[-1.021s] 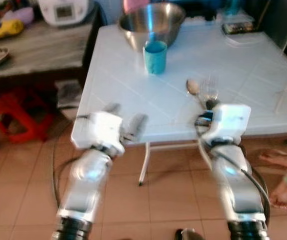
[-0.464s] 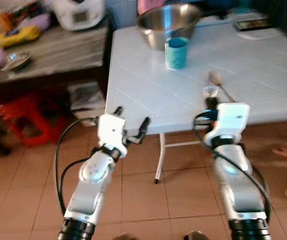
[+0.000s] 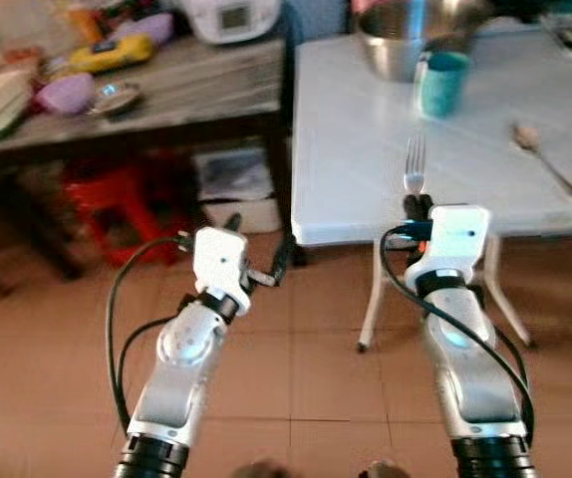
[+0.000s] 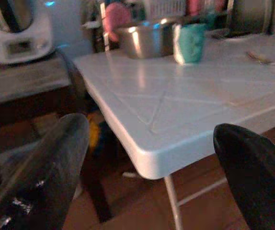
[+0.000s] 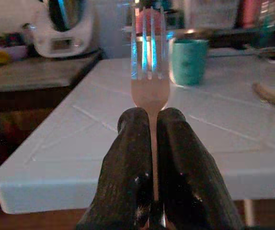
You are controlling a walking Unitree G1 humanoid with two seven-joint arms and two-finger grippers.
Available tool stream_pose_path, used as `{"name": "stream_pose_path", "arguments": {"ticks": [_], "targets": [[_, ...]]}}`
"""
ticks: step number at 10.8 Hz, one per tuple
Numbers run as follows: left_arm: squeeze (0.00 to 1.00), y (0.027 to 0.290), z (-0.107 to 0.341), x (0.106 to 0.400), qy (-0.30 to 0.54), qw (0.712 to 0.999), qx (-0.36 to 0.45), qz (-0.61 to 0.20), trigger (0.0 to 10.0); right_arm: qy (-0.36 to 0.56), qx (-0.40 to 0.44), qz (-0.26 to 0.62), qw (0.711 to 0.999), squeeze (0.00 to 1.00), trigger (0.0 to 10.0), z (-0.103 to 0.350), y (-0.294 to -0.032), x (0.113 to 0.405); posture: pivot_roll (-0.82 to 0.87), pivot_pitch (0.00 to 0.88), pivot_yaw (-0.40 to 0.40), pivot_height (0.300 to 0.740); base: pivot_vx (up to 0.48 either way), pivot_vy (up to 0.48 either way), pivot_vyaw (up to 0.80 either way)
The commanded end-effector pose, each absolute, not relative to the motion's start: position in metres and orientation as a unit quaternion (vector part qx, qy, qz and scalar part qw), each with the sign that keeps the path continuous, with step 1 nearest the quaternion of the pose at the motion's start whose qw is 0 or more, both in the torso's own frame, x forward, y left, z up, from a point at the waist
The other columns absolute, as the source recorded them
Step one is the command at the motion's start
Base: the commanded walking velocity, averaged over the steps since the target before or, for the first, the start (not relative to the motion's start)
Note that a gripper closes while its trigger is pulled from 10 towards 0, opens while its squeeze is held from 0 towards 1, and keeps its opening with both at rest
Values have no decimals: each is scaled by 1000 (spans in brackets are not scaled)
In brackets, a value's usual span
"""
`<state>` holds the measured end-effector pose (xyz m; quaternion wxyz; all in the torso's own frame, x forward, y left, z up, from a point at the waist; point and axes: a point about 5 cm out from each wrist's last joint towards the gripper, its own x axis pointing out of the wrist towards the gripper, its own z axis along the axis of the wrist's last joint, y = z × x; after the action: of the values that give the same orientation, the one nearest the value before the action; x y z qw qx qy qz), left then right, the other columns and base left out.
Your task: Setting the table
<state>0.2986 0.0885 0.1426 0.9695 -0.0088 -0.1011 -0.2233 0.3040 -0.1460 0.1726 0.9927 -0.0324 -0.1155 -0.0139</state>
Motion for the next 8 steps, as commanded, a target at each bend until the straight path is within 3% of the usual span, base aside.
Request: {"name": "stream_pose_path", "arguments": {"ticks": [1, 8], "targets": [[0, 99, 141, 300, -99, 974, 1, -206, 10000, -127, -23, 2, 992, 0, 10000, 177, -135, 304, -131, 124, 147, 740, 0, 382, 0], [0, 98, 141, 301, -100, 973, 1, -206, 10000, -131, -17, 4, 991, 0, 10000, 178, -135, 305, -125, 117, 147, 740, 0, 385, 0]]}}
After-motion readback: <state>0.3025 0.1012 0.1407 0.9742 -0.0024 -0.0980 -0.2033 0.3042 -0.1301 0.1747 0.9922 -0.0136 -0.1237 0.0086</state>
